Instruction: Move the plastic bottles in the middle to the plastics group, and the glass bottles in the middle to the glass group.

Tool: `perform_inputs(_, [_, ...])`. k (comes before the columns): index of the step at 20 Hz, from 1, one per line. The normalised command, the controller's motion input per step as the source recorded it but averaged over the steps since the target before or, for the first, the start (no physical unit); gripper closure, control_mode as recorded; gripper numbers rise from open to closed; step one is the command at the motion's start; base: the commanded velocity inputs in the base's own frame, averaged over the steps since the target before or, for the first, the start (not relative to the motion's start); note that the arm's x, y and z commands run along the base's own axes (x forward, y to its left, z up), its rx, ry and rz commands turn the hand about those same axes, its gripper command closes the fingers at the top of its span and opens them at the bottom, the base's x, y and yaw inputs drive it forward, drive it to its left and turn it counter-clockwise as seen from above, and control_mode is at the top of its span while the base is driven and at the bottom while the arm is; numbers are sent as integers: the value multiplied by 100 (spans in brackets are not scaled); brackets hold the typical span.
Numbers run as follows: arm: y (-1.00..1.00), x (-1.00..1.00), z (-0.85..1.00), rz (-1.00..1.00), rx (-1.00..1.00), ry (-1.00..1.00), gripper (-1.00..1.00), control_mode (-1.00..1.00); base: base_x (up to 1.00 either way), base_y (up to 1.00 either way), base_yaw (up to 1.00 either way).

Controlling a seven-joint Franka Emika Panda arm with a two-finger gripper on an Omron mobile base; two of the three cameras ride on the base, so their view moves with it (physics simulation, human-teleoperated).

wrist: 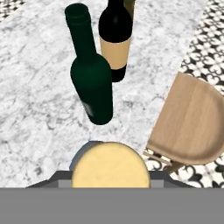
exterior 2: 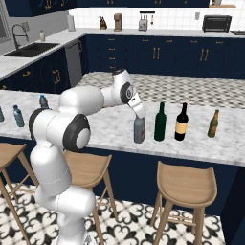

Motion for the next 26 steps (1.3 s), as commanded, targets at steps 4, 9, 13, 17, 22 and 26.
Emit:
perform_inputs(4, [-4,29,0,-2,0,0,100,-100,0,0,0])
perform_inputs(9, [-2,40,0,-2,0,0,100,-100,0,0,0])
perform_inputs(13, [-2,29,0,-1,-1,0,100,-100,0,0,0])
perform_inputs(17, [-16,4,0,-2,-1,0,100,-100,0,0,0])
perform_inputs(22, [-17,0,0,-2,0,0,100,-100,0,0,0])
perform_inputs(26, [-2,0,0,0,0,0,100,-100,0,0,0])
